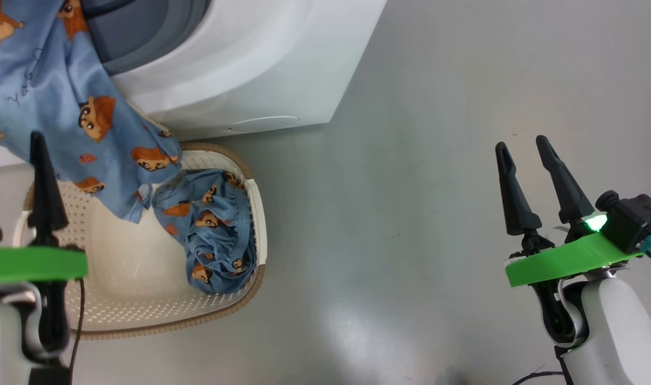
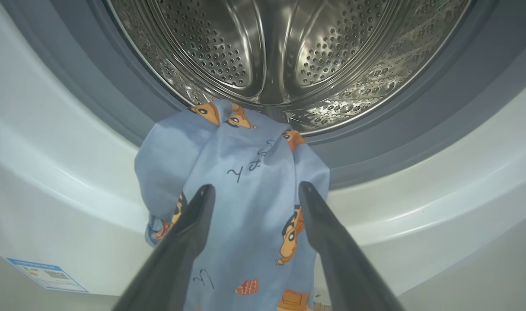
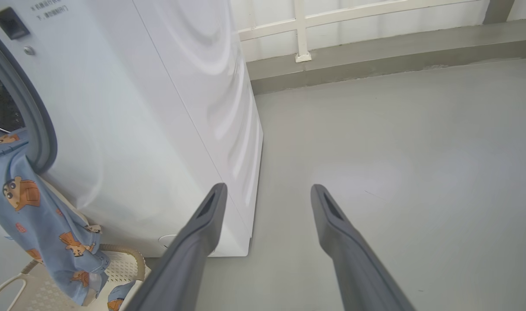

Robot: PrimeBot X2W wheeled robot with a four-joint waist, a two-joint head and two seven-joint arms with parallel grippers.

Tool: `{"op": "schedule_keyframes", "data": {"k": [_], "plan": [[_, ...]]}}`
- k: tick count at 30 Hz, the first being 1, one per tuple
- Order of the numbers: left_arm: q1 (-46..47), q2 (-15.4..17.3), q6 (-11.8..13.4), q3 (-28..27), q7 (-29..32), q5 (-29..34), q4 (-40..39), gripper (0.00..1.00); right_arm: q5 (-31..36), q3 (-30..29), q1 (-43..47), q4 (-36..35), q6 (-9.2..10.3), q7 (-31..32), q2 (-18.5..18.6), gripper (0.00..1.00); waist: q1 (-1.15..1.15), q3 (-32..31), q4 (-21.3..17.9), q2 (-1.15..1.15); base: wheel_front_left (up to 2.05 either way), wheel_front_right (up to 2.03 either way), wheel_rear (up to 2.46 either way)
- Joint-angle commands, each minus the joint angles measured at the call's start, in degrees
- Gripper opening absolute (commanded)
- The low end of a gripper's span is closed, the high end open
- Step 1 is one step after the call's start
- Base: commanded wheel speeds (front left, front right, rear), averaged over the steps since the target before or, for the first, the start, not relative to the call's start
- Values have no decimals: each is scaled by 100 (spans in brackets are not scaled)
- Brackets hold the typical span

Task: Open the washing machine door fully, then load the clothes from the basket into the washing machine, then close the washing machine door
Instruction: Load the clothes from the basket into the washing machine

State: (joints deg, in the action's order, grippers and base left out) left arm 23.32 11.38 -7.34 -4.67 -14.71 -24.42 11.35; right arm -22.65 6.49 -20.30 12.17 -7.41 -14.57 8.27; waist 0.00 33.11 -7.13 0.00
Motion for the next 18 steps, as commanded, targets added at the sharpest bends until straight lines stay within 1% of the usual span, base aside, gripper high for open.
{"op": "schedule_keyframes", "data": {"k": [1,12,18], "plan": [[-246,119,-14,-278,-29,62,-248,100,34,101,149,-139,-8,-43,53,100,0,-2,20,0,0,0,0],[-1085,-133,-14,-525,-29,74,-790,100,29,121,157,-121,-8,-43,107,100,0,-76,62,0,0,0,0],[-1352,-288,-14,-587,-29,81,-909,100,26,92,168,-126,-8,-43,133,100,0,-96,104,0,0,0,0]]}}
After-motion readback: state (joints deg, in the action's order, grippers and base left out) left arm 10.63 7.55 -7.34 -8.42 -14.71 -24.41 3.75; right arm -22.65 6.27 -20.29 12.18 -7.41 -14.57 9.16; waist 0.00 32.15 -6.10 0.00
